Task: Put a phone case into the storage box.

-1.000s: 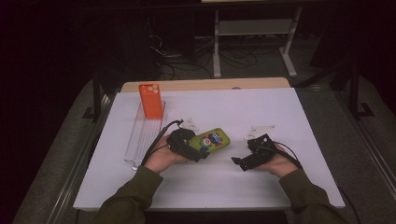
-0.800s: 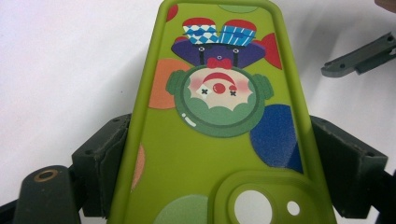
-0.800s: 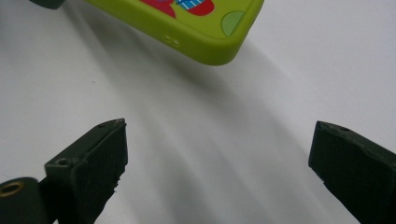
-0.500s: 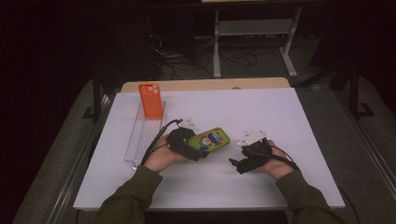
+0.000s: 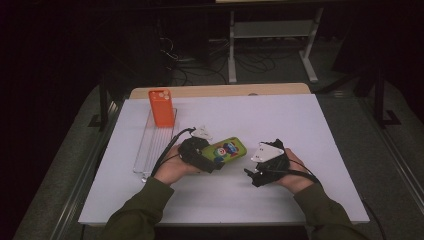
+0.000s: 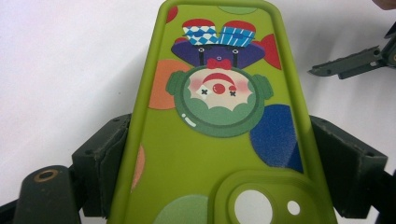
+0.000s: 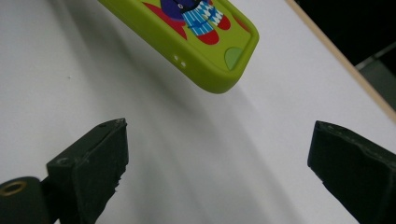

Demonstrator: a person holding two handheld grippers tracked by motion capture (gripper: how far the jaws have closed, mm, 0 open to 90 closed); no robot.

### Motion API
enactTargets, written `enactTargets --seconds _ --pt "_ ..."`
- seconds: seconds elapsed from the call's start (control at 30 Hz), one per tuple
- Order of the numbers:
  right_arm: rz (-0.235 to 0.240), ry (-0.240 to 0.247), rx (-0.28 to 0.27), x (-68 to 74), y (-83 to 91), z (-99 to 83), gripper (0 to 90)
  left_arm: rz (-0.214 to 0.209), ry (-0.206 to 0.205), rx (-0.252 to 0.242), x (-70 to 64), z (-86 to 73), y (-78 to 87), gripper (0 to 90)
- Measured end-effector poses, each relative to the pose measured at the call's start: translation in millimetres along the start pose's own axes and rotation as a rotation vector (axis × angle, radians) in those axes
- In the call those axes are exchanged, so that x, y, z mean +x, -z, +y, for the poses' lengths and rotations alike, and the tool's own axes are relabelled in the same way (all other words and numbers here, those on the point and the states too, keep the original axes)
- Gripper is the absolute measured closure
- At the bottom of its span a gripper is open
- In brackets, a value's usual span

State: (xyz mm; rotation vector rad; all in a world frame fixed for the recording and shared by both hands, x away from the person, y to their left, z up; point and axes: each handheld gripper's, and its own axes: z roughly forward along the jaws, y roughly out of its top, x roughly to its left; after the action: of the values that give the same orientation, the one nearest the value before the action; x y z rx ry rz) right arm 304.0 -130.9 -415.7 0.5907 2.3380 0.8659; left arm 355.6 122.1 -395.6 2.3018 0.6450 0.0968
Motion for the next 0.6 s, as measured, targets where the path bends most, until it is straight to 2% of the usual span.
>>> enactTargets --seconds 0.13,0.2,0.23,0.27,0.33,0.37,0.4,0.47,0.57,0.6 --pt "-0.03 0.043 -0.01 2.3 0.8 1.1 4.8 -0.001 -0.002 -0.002 -0.3 0.0 -0.4 15.0" --pt "-0.042 0.064 -0.011 3.7 0.8 1.4 5.0 0.0 0.016 -0.017 -1.7 -0.1 -1.7 15.0" --pt "-0.051 0.081 -0.011 4.3 0.5 1.4 4.9 0.0 0.002 -0.005 -0.6 0.0 -1.0 15.0" --pt "-0.057 0.084 -0.008 5.8 0.4 1.4 5.0 0.0 0.014 -0.016 -1.5 -0.1 -1.7 15.0" --pt "-0.073 0.115 -0.013 6.8 -0.1 1.5 5.0 -0.001 0.014 -0.016 -1.5 -0.1 -1.6 15.0" --pt "-0.076 0.118 -0.011 8.1 0.0 1.7 5.1 -0.002 0.0 -0.004 -0.5 0.0 -0.8 15.0" --pt "-0.085 0.13 -0.013 8.7 0.1 2.0 5.3 -0.001 0.018 -0.02 -1.8 -0.1 -1.9 15.0" --pt "-0.1 0.152 -0.014 10.5 0.2 2.4 5.3 -0.001 0.025 -0.025 -2.4 -0.2 -2.3 15.0" --pt "-0.135 0.21 -0.009 12.1 0.1 2.9 5.5 -0.004 0.03 -0.027 -2.8 -0.2 -2.5 15.0" --pt "-0.14 0.214 -0.013 13.4 -0.1 3.3 5.6 -0.005 0.022 -0.021 -2.4 -0.1 -2.1 15.0"
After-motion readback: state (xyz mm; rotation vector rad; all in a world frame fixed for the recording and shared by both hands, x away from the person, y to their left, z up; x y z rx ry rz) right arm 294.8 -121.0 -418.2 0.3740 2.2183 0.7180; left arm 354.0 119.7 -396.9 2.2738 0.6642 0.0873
